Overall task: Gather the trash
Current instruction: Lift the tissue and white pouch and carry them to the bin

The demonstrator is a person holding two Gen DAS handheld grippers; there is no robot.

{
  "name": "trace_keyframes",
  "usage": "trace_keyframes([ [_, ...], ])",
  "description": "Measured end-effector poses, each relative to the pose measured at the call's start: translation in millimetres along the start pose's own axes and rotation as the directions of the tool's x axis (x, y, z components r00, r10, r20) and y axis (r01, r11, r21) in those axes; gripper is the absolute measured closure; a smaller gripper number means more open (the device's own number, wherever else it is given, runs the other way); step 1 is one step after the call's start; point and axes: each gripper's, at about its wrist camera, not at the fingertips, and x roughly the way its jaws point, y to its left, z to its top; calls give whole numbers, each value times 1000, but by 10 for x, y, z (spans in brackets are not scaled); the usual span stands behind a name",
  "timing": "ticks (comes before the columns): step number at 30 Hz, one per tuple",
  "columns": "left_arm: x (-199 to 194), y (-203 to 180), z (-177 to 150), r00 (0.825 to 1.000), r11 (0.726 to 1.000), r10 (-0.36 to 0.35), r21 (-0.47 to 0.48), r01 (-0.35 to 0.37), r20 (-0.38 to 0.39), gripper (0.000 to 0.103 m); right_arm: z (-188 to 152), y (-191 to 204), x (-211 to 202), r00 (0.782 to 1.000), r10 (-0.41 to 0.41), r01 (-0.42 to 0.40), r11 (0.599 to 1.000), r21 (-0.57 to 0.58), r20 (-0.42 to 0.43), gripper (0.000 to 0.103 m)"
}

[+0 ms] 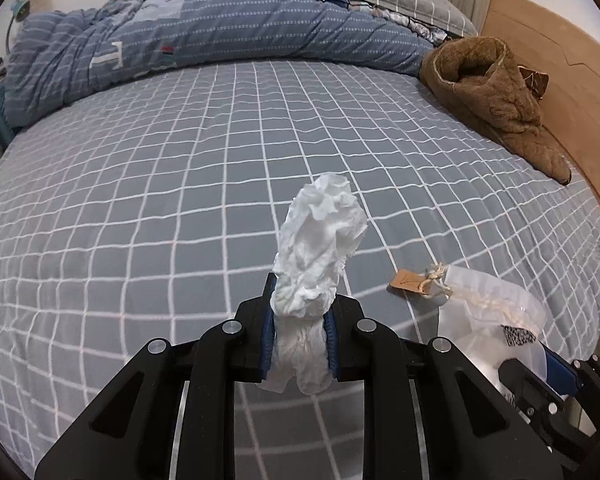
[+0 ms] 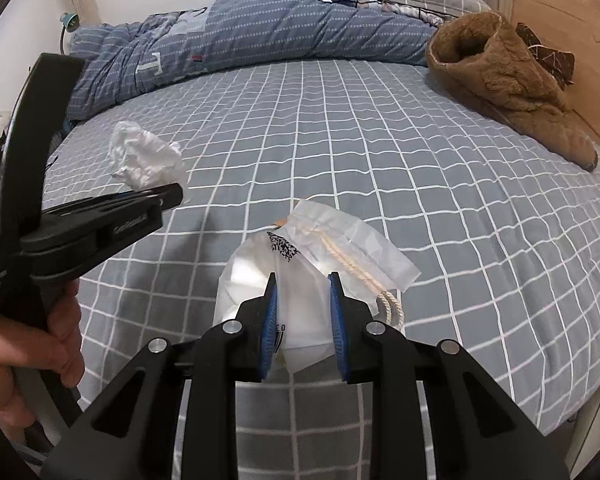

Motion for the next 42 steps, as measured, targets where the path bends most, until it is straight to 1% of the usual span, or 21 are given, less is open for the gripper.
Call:
trace_keyframes([
  [6, -368, 77, -264, 1000, 1000, -9, -19, 9, 2, 83, -172, 116, -269, 1000, 7, -7, 1000, 11, 8, 80],
  [11, -562, 138, -468, 1000, 1000, -6, -30, 6, -11, 83, -274, 199, -455, 1000, 13, -13, 1000, 12, 12, 80],
  [20, -1056, 298, -876, 1000, 999, 9, -48, -10, -6, 83, -448, 397, -810, 999, 19, -19, 1000, -2, 30, 80],
  [30, -1460, 458, -1336, 1000, 998, 8, -64, -9, -15, 83, -708, 649, -1143, 999, 18, -17, 999, -33, 40, 80],
  [42, -1883, 577, -1797, 1000, 996, 18, -93, -20, -17, 83, -1045, 943, -1439, 999, 28, -24, 997, -72, 45, 80],
])
